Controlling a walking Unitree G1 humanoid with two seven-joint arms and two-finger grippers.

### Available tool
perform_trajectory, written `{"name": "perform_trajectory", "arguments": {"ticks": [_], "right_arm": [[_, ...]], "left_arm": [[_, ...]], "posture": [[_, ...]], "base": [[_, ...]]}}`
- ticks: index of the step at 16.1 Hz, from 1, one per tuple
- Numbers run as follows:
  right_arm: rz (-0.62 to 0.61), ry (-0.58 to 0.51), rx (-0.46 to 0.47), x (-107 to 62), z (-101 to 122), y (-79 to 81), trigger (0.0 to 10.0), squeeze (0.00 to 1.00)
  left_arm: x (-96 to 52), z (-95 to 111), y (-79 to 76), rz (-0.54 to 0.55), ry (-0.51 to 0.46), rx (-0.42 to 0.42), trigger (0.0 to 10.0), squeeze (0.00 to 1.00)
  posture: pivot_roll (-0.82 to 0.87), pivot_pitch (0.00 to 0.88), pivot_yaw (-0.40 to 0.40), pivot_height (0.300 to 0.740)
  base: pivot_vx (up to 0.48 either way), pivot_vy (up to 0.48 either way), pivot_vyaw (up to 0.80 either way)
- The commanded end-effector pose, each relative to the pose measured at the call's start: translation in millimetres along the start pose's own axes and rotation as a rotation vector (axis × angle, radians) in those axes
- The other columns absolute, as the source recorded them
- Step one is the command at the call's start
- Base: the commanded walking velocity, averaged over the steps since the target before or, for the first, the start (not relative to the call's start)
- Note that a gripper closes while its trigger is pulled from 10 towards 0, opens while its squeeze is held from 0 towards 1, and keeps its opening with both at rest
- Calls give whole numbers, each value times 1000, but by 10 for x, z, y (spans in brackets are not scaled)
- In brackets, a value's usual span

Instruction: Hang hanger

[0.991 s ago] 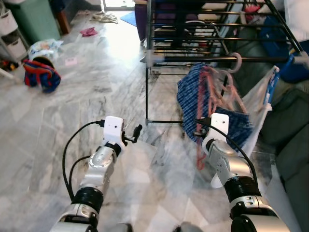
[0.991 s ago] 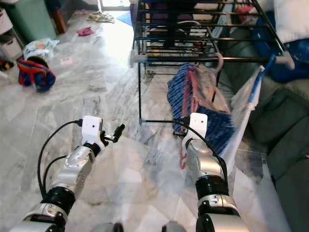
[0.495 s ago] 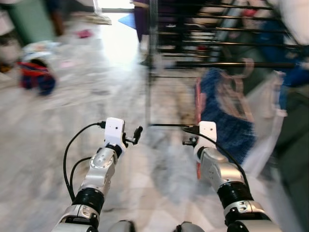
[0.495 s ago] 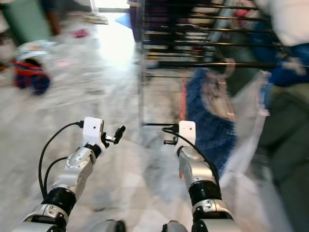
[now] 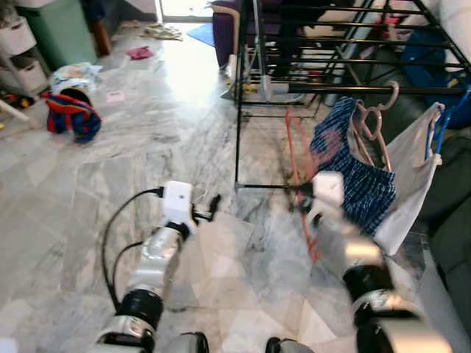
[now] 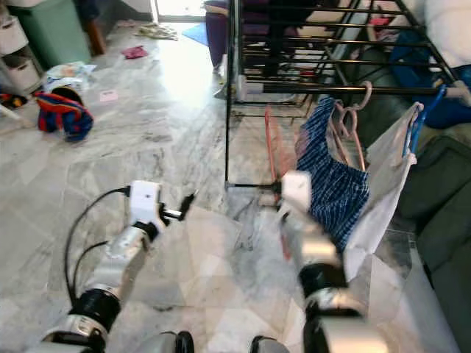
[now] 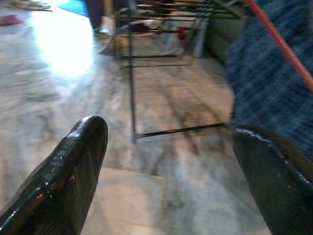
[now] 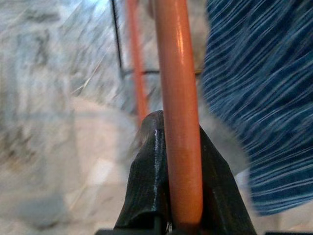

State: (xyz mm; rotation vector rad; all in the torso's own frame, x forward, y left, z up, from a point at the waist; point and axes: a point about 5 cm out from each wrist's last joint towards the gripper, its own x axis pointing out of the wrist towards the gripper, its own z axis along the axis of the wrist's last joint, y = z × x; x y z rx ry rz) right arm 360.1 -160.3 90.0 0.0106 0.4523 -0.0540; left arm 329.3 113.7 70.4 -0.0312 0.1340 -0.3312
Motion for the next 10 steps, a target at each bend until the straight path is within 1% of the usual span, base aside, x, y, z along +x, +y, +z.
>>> {"name": "perform_trajectory", "arguments": {"ticks": [1, 2, 3, 10], "right_arm": [[-5, -25, 15, 17, 108, -29, 10000, 0], [-11, -34, 17, 24, 151, -49, 10000, 0], [-12, -34, 18, 26, 153, -50, 10000, 0], [-12, -37, 30, 42, 131, -70, 10000, 0]], "left_arm": [[-23, -18, -12, -22, 5, 5, 10000, 0], [-32, -16, -20, -36, -2, 6, 10000, 0], [-34, -12, -20, -36, -4, 5, 10000, 0], [-60, -13, -13, -49, -1, 10, 10000, 0]], "posture": [[-21, 185, -28, 740], [-21, 185, -28, 740], [-21, 185, -28, 740], [-16, 196, -19, 740]], "base": [[0, 0, 0], [0, 0, 0], [274, 0, 0], [339, 0, 0]]}}
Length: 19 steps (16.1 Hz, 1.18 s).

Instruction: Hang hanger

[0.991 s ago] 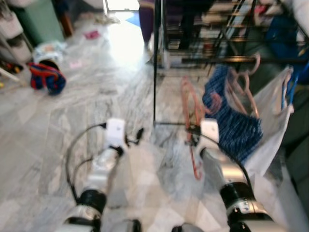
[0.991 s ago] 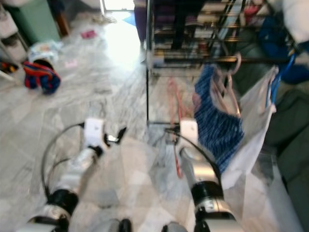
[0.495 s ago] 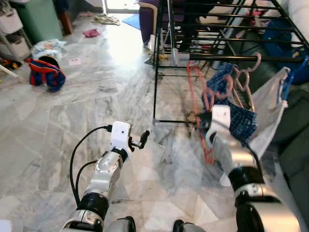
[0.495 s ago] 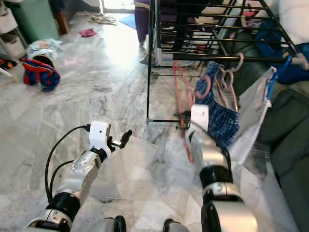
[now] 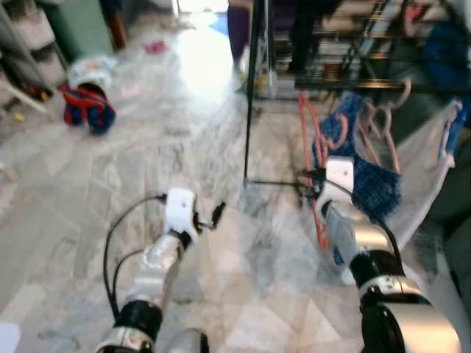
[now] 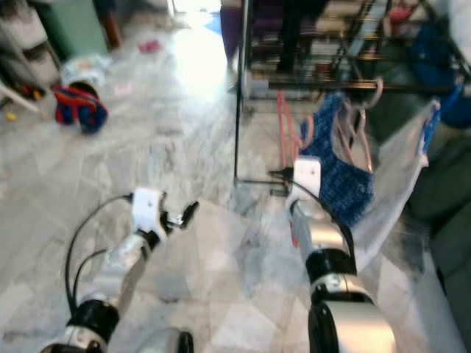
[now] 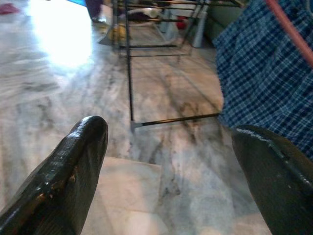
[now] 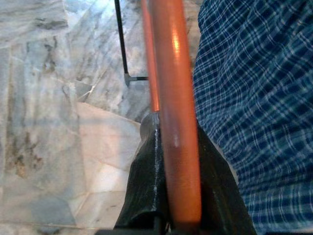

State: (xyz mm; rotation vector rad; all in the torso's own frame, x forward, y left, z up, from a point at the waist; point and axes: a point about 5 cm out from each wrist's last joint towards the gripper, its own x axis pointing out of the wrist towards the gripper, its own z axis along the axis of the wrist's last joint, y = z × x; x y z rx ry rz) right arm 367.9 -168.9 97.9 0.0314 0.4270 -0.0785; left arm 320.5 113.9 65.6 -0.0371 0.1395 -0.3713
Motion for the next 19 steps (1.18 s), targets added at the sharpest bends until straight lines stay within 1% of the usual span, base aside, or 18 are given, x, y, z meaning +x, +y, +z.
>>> {"name": "perform_trajectory", "arguments": {"ticks": [1, 4, 8, 10, 13, 15, 16, 19], "right_arm": [[4, -15, -2, 3, 20, 2, 10000, 0], [-2, -23, -5, 3, 24, -6, 10000, 0], [-8, -49, -22, 7, 84, -21, 10000, 0], [-8, -69, -57, 1, 120, -17, 10000, 0], [7, -61, -75, -3, 79, 3, 10000, 0], [58, -62, -82, 5, 111, 83, 10000, 0], [86, -72, -87, 17, 182, 154, 10000, 0], [109, -81, -95, 37, 285, 240, 10000, 0]], "left_arm": [[16, 46, 12, -11, -4, 16, 10000, 0], [15, 43, 8, -13, -1, 16, 10000, 0], [12, 38, -7, -13, 1, 16, 10000, 0], [3, 32, -4, -5, 0, 14, 10000, 0], [-40, -25, -28, -3, 7, 5, 10000, 0], [-59, -50, -54, -1, 13, 3, 10000, 0], [-71, -59, -58, 4, 13, 0, 10000, 0], [-118, -87, -45, 19, 18, -3, 10000, 0]], "posture": [[-17, 197, -18, 740], [-18, 197, -18, 740], [-18, 198, -22, 740], [-17, 200, -25, 740], [-13, 202, -37, 740], [-6, 208, -55, 740], [0, 216, -59, 740], [19, 231, -67, 740]], "base": [[337, 0, 0], [336, 0, 0], [299, 0, 0], [0, 0, 0], [0, 0, 0], [0, 0, 0], [0, 0, 0], [0, 0, 0]]}}
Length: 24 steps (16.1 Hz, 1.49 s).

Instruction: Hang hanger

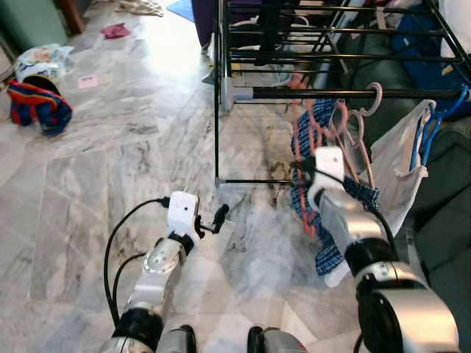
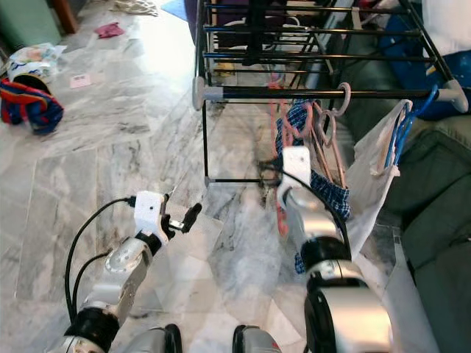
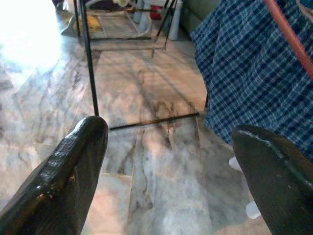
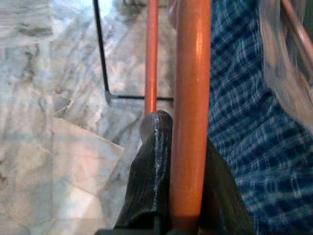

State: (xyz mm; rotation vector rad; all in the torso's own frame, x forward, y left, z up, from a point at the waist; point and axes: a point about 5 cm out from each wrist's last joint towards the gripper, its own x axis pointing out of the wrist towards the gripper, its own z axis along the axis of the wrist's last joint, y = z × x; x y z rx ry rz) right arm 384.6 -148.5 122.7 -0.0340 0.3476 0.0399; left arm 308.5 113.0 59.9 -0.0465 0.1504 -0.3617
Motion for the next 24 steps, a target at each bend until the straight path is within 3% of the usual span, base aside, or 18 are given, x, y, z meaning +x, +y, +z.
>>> {"name": "perform_trajectory", "arguments": {"ticks": [1, 6, 16, 24], "right_arm": [[14, -2, -12, 12, 22, 37, 10000, 0], [91, 14, -30, 58, 135, 168, 10000, 0], [119, -27, -43, 92, 481, 217, 10000, 0], [148, 44, -39, 95, 314, 364, 10000, 0]], "left_arm": [[-33, -24, 11, 15, 12, 8, 10000, 0], [-97, -45, 60, 35, 22, 14, 10000, 0], [-206, -86, 96, 77, 40, 13, 10000, 0], [-248, -99, 109, 99, 55, 15, 10000, 0]], "posture": [[19, 231, -67, 740], [41, 253, -70, 740], [89, 270, -95, 740], [116, 285, -110, 740]], "base": [[0, 0, 0], [0, 0, 0], [0, 0, 0], [0, 0, 0]]}}
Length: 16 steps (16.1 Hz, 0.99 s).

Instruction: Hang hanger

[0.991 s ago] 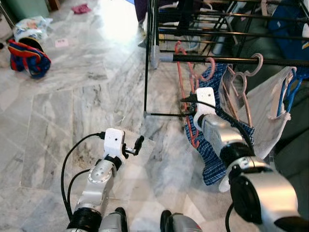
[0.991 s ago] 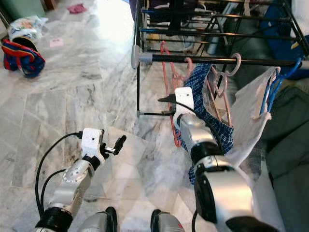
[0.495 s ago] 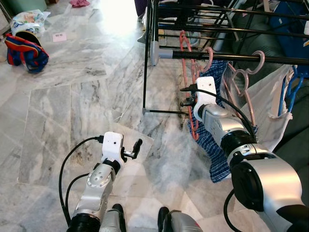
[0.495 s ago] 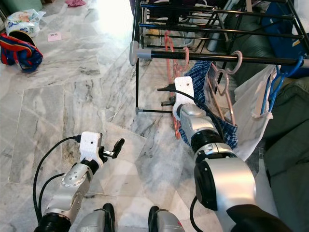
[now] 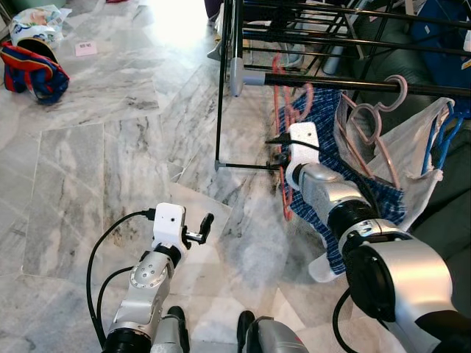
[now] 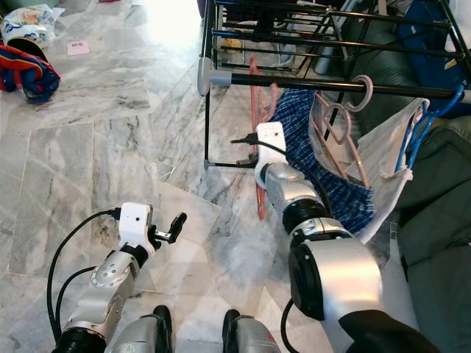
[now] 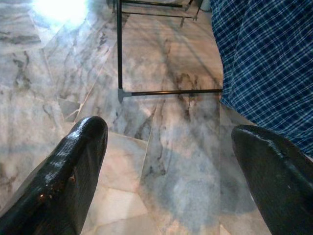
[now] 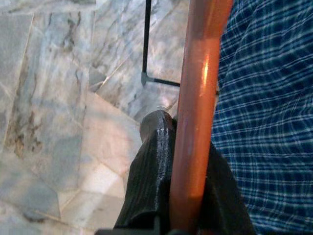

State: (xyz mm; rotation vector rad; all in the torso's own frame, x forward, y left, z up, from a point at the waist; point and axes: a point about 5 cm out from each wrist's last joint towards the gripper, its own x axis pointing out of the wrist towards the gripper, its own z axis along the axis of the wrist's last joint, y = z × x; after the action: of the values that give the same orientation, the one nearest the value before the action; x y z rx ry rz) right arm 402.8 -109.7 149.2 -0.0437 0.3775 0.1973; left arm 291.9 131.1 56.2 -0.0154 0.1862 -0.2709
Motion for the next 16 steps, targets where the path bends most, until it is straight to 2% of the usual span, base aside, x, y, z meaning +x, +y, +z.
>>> {"name": "perform_trajectory", "arguments": {"ticks": [1, 4, 5, 11, 16], "right_arm": [[-8, 21, -1, 1, -32, -4, 10000, 0], [-6, -13, -7, -1, 77, -5, 10000, 0], [-2, -43, 1, -5, 169, 1, 10000, 0], [11, -81, -2, -15, 280, -11, 10000, 0], [5, -102, -25, -22, 307, -40, 10000, 0]], "left_arm": [[-45, -42, 6, 10, 18, -2, 10000, 0], [-64, -32, 33, 22, 13, -1, 10000, 0], [-73, 20, 55, 26, -15, -14, 10000, 0], [-48, 170, 51, -23, -80, -5, 10000, 0], [-26, 186, -14, -52, -84, -10, 10000, 0]], "posture": [[121, 286, -109, 740], [129, 284, -103, 740], [129, 283, -100, 740], [112, 278, -86, 740], [116, 263, -86, 740]], "base": [[0, 0, 0], [0, 0, 0], [0, 0, 0], [0, 0, 0], [356, 0, 0]]}}
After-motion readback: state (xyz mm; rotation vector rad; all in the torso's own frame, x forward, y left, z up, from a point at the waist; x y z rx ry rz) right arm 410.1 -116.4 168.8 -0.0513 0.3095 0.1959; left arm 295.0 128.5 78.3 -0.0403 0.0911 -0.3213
